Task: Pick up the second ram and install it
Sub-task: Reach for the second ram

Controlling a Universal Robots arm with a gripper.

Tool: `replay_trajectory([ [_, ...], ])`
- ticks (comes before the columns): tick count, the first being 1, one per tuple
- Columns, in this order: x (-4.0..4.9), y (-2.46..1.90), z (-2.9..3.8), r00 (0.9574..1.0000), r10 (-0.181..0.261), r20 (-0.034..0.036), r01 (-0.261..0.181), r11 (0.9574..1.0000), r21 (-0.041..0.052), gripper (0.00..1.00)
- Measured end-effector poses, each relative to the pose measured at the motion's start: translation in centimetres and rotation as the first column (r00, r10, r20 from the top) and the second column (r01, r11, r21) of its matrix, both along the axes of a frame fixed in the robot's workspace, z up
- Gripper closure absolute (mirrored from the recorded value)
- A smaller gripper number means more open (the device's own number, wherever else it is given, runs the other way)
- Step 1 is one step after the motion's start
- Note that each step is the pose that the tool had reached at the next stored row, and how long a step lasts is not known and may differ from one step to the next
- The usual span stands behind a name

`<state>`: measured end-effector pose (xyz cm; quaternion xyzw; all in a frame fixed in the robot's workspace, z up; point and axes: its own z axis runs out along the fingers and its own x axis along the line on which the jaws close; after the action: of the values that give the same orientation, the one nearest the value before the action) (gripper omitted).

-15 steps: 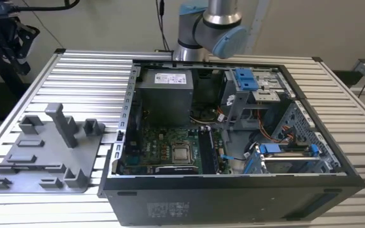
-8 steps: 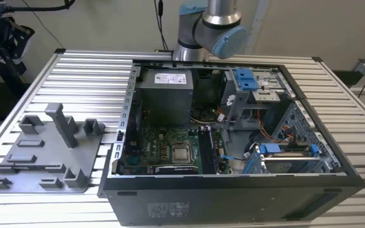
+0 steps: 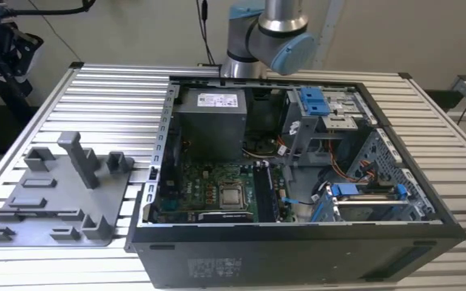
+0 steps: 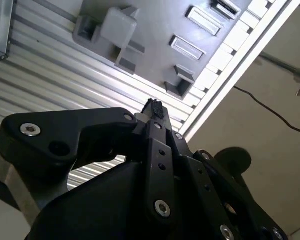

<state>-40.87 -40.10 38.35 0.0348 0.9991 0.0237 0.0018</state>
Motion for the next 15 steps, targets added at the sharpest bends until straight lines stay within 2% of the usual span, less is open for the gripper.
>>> replay_trajectory([
  [15,-0.02,-1.28,-0.18,1.0,0.0,0.0001,0.0,1.0,0.0,0.89],
])
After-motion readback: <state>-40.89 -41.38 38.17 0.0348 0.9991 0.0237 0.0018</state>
